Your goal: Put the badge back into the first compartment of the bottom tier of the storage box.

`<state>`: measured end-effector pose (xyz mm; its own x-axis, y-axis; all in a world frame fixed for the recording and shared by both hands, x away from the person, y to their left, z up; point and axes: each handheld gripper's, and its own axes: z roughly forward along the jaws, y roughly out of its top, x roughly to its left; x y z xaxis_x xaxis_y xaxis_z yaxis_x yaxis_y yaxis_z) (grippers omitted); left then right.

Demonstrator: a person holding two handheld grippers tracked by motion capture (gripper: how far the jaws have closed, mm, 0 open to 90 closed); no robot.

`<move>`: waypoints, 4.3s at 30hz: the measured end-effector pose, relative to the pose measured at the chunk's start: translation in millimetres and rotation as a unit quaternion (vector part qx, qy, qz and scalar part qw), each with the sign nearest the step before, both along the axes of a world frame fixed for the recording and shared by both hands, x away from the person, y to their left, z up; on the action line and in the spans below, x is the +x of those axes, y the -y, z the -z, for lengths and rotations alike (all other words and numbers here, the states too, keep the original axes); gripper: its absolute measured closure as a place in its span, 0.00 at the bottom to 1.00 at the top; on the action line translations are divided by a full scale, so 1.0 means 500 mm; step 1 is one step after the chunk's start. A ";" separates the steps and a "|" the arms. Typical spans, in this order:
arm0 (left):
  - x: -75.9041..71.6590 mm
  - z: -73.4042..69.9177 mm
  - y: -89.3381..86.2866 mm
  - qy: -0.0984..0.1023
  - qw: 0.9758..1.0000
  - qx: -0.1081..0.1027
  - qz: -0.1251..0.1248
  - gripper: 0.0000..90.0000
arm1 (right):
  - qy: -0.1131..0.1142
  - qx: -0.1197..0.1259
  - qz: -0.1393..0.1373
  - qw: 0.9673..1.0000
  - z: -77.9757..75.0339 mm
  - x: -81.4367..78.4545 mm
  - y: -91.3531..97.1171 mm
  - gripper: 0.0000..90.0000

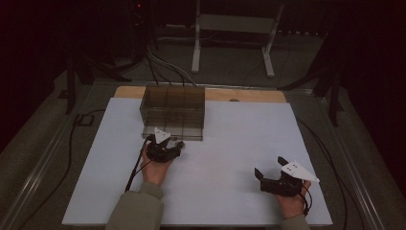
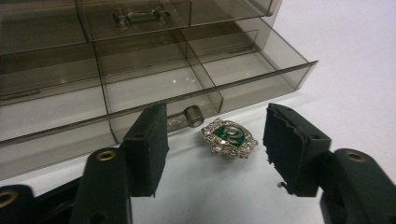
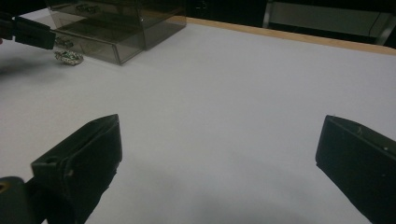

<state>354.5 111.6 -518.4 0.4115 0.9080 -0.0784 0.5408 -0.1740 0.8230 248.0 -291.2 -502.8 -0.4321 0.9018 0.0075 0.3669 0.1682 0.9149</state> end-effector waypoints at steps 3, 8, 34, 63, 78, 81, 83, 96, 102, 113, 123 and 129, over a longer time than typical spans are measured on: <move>0.003 0.001 0.003 0.000 1.000 0.008 -0.006 0.50 | 0.000 0.001 0.000 1.000 0.000 0.000 0.000 0.01; 0.005 0.007 0.011 -0.006 1.000 0.024 -0.005 0.51 | 0.001 0.001 0.000 1.000 0.000 0.000 0.000 0.01; 0.010 0.019 0.025 -0.049 0.997 0.047 0.028 0.65 | -0.001 -0.003 0.000 1.000 0.001 0.001 -0.001 0.01; -0.008 -0.001 0.041 -0.019 0.996 0.035 0.083 0.95 | -0.005 -0.007 0.000 1.000 0.002 0.001 -0.001 0.01; 0.000 -0.007 0.035 -0.052 0.992 0.049 0.100 0.98 | -0.007 -0.009 0.000 1.000 0.003 0.002 -0.002 0.01; 0.000 -0.008 0.034 -0.053 0.993 0.045 0.100 0.98 | -0.007 -0.009 0.000 1.000 0.002 0.002 -0.002 0.01; 0.000 -0.008 0.034 -0.053 0.993 0.044 0.099 0.98 | -0.007 -0.008 0.001 1.000 0.003 0.002 -0.001 0.01; -0.004 -0.030 0.020 -0.041 0.994 0.008 0.098 0.98 | -0.008 -0.008 0.000 1.000 0.003 0.002 -0.002 0.01; -0.005 -0.043 0.011 -0.036 0.995 -0.005 0.095 0.98 | -0.008 -0.008 0.000 1.000 0.003 0.002 -0.002 0.01; -0.001 -0.065 -0.005 -0.030 0.995 -0.017 0.089 0.98 | -0.008 -0.008 0.000 1.000 0.004 0.002 -0.002 0.01; 0.005 -0.077 -0.027 -0.026 0.996 -0.028 0.076 0.98 | -0.008 -0.008 0.000 1.000 0.003 0.002 -0.002 0.01; 0.007 -0.082 -0.031 -0.023 0.997 -0.029 0.073 0.98 | -0.008 -0.007 0.000 1.000 0.003 0.001 -0.002 0.01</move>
